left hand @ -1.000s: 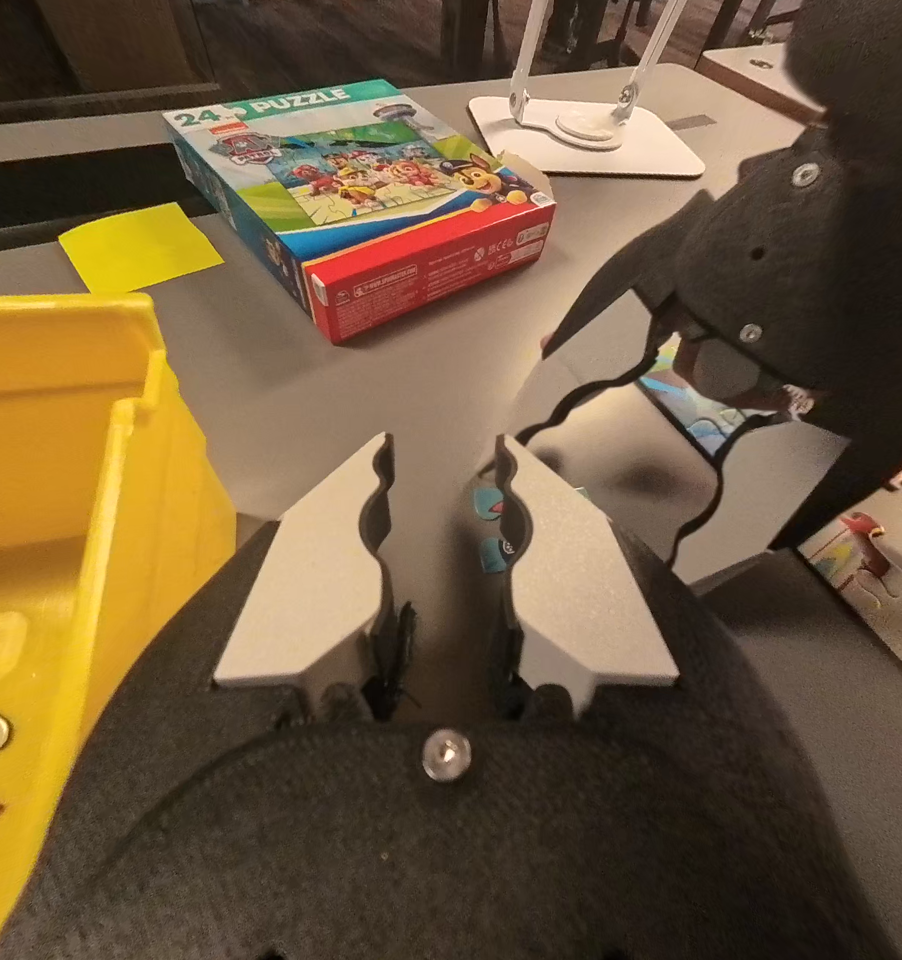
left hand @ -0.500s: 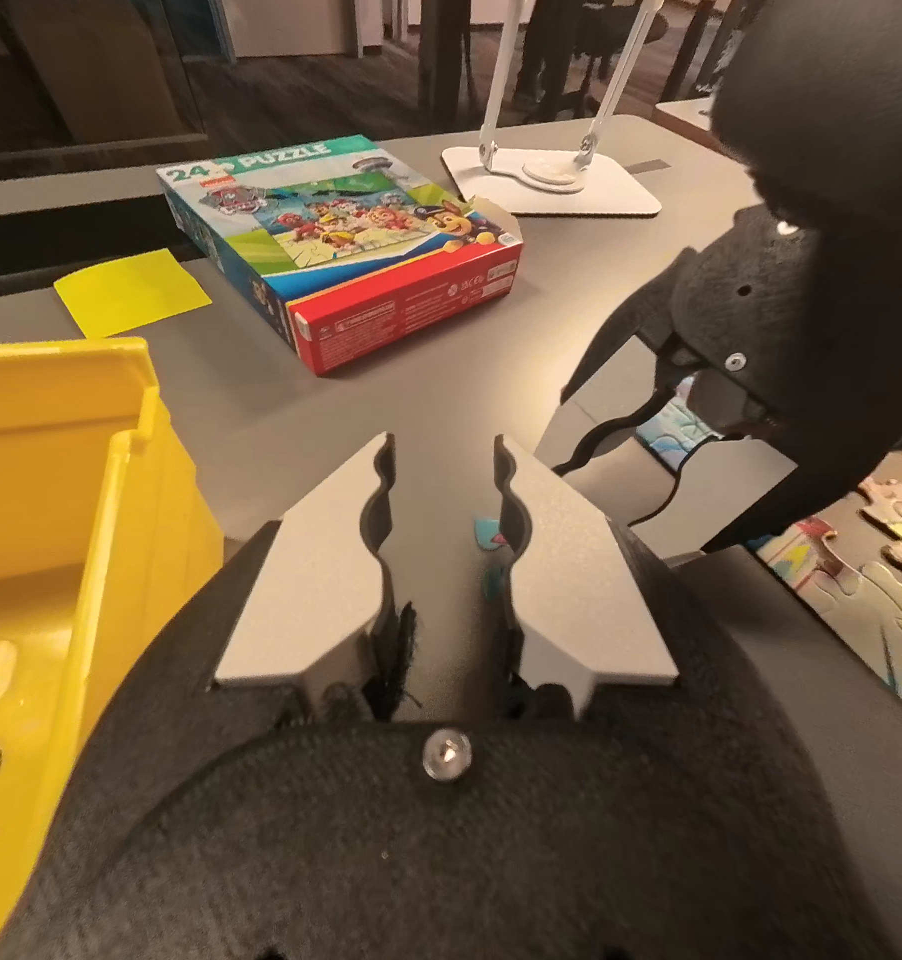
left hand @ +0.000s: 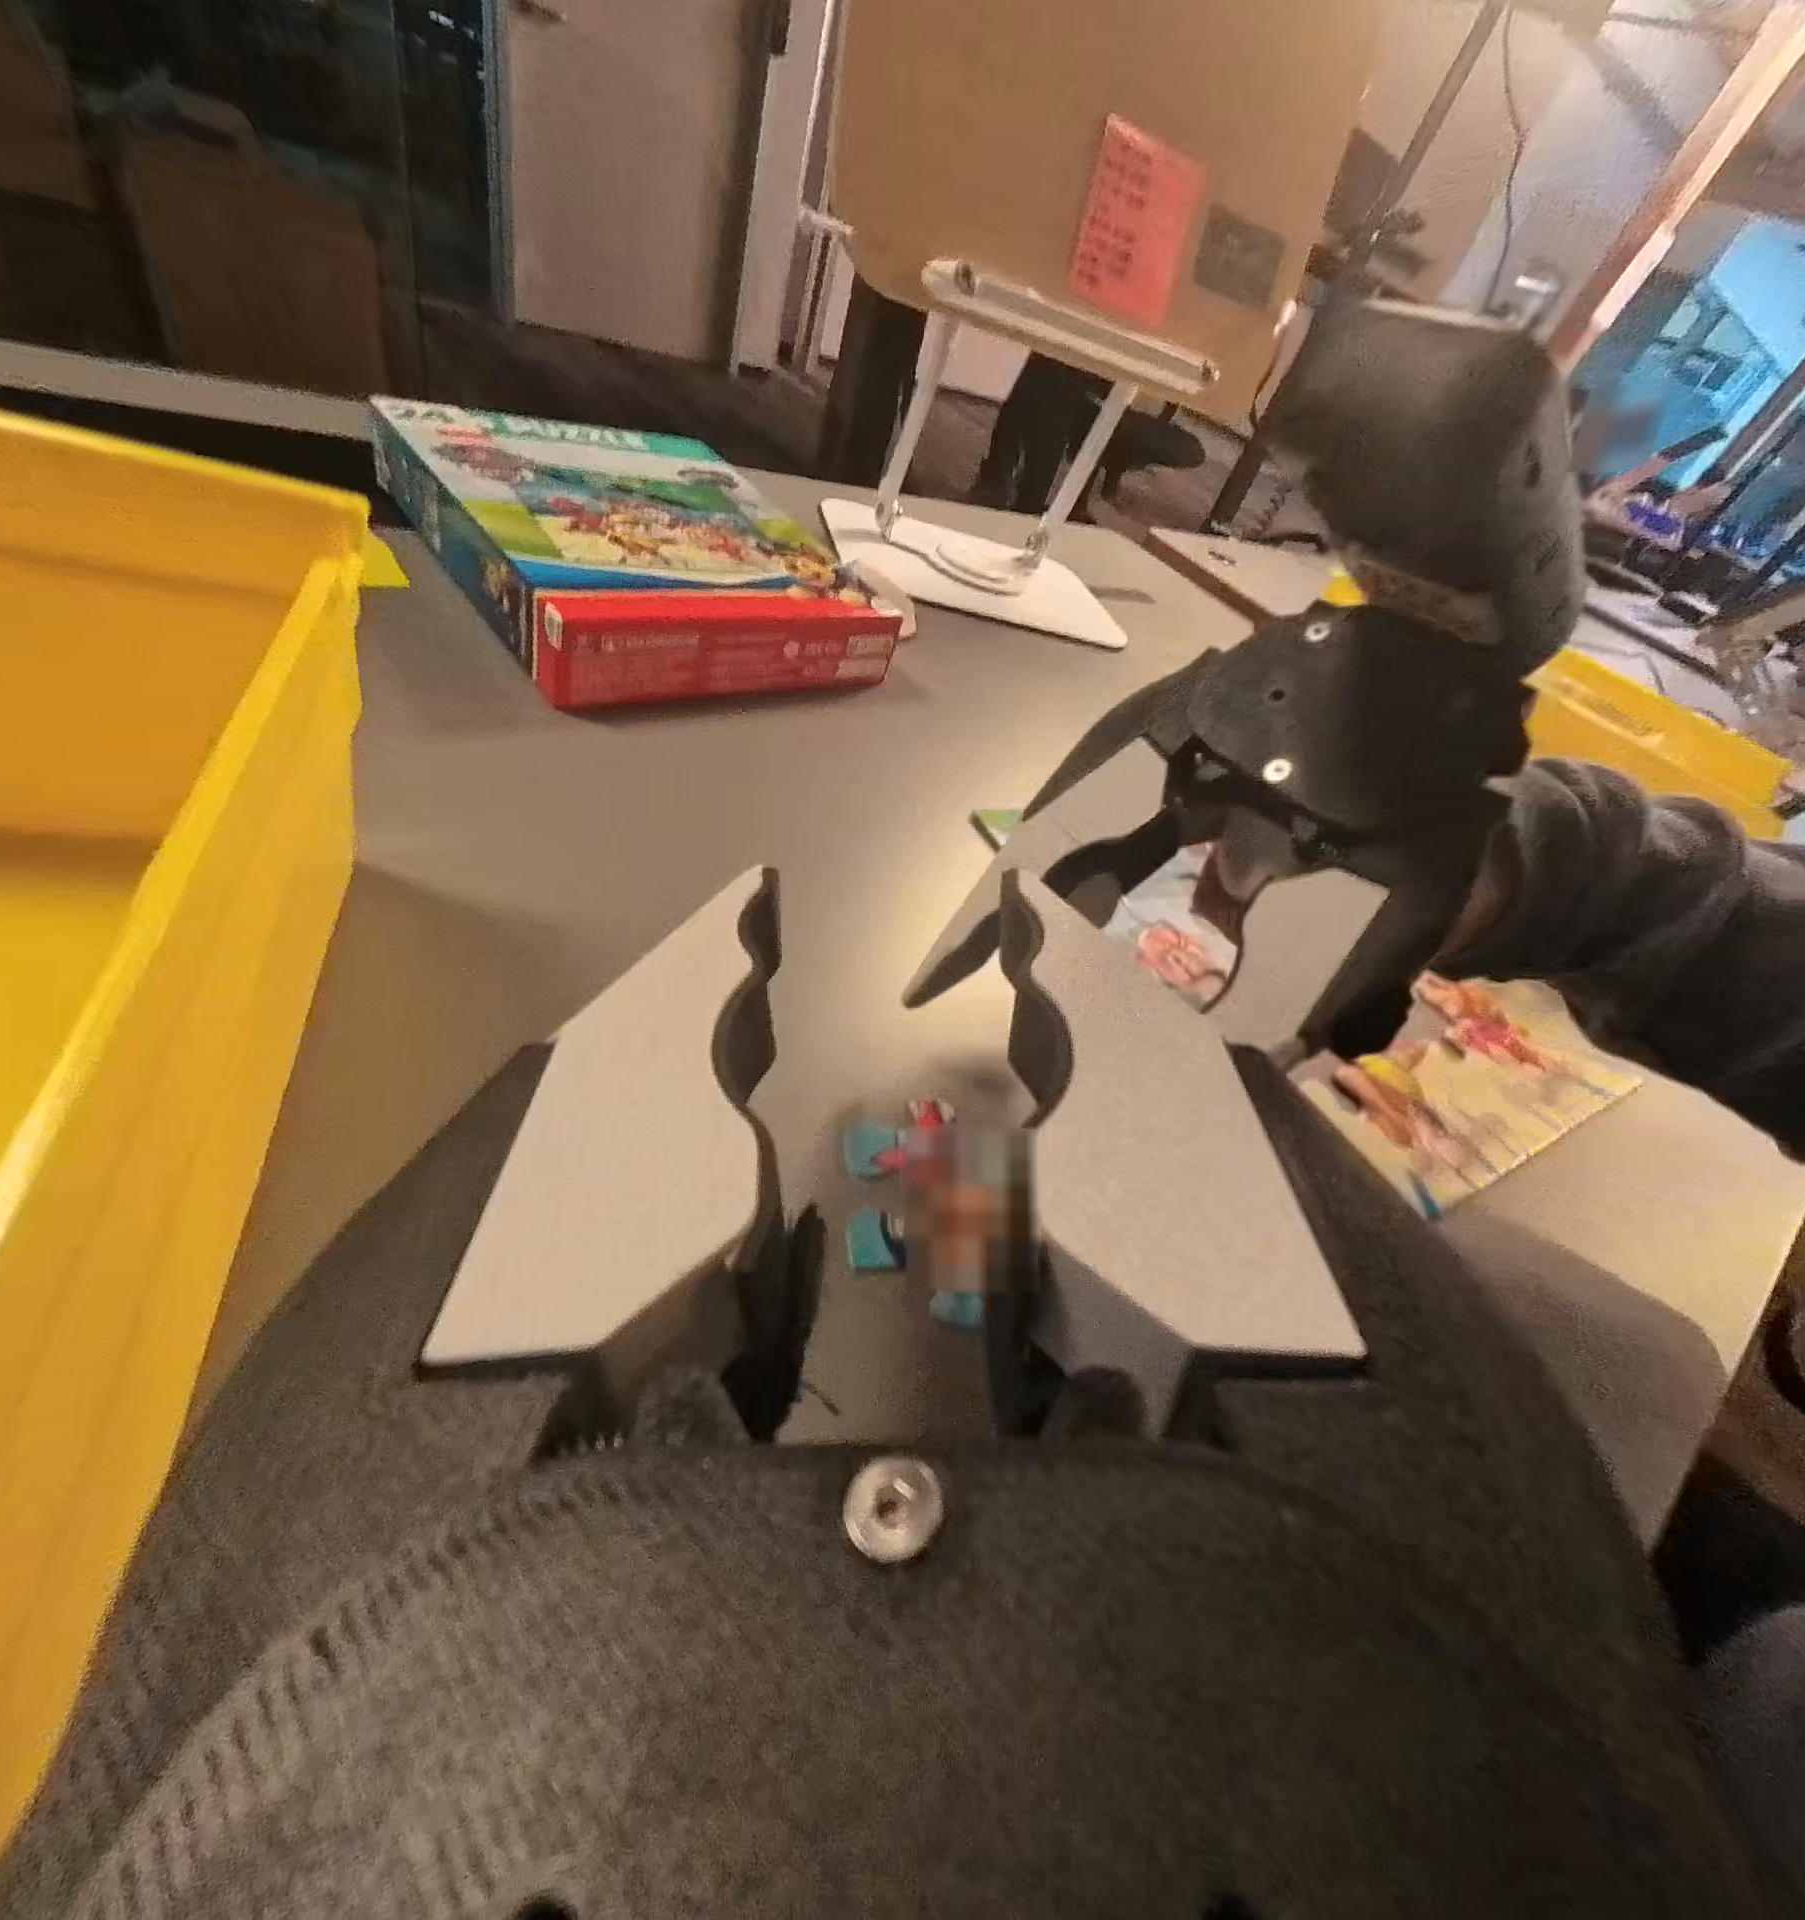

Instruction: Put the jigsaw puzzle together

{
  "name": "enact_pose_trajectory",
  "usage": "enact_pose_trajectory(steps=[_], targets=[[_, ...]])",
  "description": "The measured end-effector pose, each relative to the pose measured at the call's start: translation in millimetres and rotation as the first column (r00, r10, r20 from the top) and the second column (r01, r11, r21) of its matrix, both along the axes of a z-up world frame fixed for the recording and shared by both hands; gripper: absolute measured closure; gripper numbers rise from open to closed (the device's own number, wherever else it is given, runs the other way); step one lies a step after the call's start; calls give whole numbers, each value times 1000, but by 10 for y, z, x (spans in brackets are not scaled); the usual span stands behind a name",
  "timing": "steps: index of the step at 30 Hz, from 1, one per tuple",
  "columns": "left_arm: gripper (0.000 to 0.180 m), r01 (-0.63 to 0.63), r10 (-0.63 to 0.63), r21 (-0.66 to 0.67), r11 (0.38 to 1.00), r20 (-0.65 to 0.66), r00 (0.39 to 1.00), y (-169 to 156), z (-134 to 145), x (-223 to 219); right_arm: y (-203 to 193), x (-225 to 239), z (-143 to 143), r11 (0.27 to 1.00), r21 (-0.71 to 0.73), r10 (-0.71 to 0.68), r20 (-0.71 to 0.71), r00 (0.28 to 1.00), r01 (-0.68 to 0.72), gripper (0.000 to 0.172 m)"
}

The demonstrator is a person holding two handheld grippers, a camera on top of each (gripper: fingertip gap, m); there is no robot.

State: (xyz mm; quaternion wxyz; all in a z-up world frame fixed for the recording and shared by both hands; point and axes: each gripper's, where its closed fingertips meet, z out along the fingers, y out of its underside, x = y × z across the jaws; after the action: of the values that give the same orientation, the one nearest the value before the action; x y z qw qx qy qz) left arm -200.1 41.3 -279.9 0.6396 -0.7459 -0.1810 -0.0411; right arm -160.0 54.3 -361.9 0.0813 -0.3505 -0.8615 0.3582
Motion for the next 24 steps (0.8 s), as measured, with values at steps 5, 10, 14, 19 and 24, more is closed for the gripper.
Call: enact_pose_trajectory(steps=[5, 10, 14, 19, 24], targets=[[139, -9, 10, -28, 1000, 18, 1000, -167, -104, 81, -158, 54, -209, 992, 115, 63, -14, 998, -61, 110], [139, -14, 16, -50, 999, 43, 999, -245, -202, 107, -145, 68, -213, 978, 205, 45, 10, 999, -46, 127], [139, -8, 12, -70, 998, 54, 998, -272, -261, 139, -174, 98, -200, 978, 203, 59, -36, 998, -51, 153], [139, 4, 1, -96, 995, 53, 999, -299, -313, 156, -201, 205, -193, 990, 137, 33, -27, 999, -29, 158], [139, 26, -21, -101, 995, 55, 998, -305, -305, 216, -367, 406, -124, 998, -10, 65, 69, 995, -65, 145]])
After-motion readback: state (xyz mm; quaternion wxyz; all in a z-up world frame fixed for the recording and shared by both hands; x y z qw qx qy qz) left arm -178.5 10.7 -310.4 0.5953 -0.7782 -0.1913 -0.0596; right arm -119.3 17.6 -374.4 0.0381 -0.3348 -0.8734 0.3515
